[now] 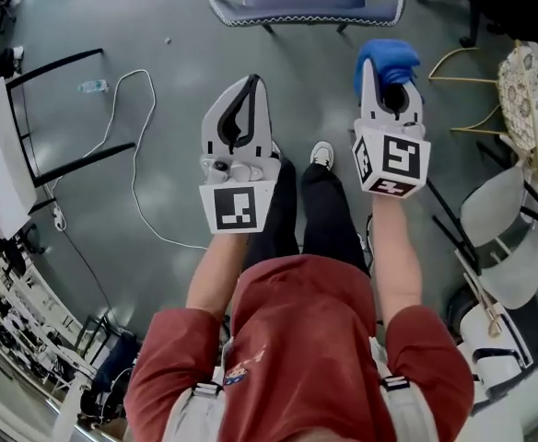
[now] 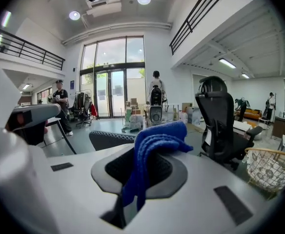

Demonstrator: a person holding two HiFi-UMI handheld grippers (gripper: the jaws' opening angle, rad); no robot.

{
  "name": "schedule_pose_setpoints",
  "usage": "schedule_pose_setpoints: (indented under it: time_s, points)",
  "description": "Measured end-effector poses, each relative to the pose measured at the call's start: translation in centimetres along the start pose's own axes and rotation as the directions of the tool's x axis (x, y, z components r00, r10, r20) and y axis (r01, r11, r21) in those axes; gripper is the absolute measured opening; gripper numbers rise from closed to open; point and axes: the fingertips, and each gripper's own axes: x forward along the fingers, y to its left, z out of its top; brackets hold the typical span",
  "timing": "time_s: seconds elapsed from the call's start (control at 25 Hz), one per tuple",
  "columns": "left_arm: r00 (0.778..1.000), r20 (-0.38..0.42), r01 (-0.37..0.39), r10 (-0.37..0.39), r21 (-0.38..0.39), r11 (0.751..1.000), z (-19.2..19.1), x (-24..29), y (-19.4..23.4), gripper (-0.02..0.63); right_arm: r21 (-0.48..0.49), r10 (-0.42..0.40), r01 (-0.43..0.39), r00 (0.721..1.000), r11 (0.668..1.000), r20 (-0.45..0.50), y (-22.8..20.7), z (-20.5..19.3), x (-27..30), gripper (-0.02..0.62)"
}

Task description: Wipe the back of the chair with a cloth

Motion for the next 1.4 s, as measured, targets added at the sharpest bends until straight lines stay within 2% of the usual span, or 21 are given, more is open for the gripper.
schedule_pose_setpoints:
  time_s: [0.24,0.6,0.8,1.04,1.4]
  points:
    - [1.000,-0.016,0.013,-0.014,-0.026,1.000,-3.1,1.3,-0.5,0.011,0.023,-0.029,0.032,0.993,0.999,-0.118,-1.4,-3.8,5.2,0.059]
    - [0.999,-0.024,0.034,-0.035,-0.051,0.998,-5.2,3.0,-0.1,0.011,-0.018,-0.041,0.039,0.989,0.999,-0.140,-1.4,-3.8,7.9,0.060]
    - [0.999,-0.020,0.038,-0.039,-0.063,0.997,-7.0,3.9,-0.3,0.011,0.010,-0.033,0.035,0.990,0.999,-0.137,-2.0,-5.7,9.4,0.060]
    - [0.998,-0.017,0.057,-0.058,-0.049,0.997,-12.4,4.7,-0.6,0.011,-0.027,-0.027,0.024,0.991,0.999,-0.133,-2.0,-9.0,12.5,0.060]
    - [0.999,-0.032,0.041,-0.043,-0.068,0.997,-22.1,4.4,-1.6,0.011,-0.029,-0.039,0.035,0.987,0.999,-0.155,-2.6,-17.5,18.0,0.060]
